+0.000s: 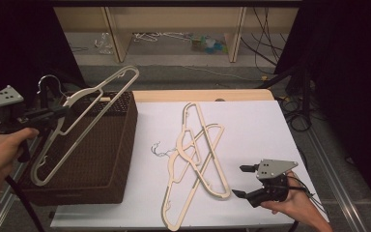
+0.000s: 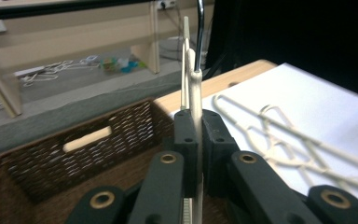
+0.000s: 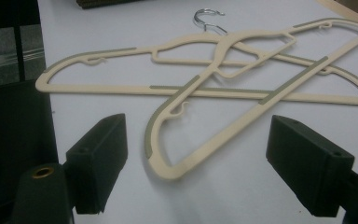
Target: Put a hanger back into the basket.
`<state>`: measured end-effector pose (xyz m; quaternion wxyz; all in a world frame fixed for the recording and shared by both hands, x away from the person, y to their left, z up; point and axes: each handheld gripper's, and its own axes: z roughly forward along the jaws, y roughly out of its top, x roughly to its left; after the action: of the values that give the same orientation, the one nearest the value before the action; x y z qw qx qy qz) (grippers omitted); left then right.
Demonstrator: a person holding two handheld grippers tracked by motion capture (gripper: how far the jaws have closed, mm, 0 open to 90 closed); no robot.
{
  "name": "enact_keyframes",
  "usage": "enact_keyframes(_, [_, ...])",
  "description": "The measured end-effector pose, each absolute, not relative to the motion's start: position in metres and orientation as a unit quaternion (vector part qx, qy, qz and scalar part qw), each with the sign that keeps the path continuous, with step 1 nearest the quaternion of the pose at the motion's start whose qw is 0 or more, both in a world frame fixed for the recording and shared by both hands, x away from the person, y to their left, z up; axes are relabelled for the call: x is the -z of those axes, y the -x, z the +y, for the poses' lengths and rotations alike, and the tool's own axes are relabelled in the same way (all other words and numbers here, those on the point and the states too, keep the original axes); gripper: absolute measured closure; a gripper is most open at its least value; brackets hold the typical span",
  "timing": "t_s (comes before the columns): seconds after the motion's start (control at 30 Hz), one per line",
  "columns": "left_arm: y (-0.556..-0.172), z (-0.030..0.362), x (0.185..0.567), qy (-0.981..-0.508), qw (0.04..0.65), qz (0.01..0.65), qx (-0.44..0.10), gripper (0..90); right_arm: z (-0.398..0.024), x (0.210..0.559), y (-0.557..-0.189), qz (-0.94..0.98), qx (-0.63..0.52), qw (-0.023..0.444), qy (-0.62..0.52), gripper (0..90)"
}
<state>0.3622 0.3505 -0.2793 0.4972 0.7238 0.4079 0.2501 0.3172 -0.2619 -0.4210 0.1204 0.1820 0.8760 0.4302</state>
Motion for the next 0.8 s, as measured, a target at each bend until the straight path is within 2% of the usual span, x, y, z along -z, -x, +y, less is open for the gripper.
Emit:
enact_keyframes(0.23, [-0.371, 0.369, 0.295, -0.727, 0.484, 0.41, -0.262, 85.8, -0.262, 0.422, -0.317, 0.878, -0.427, 0.118, -0.181, 21.6])
enact_keyframes(0.8, [-0.386, 0.386, 0.337, -0.763, 0.437, 0.416, -0.234, 85.7, -0.261, 0.423, -0.317, 0.872, -0.437, 0.122, -0.187, 18.0])
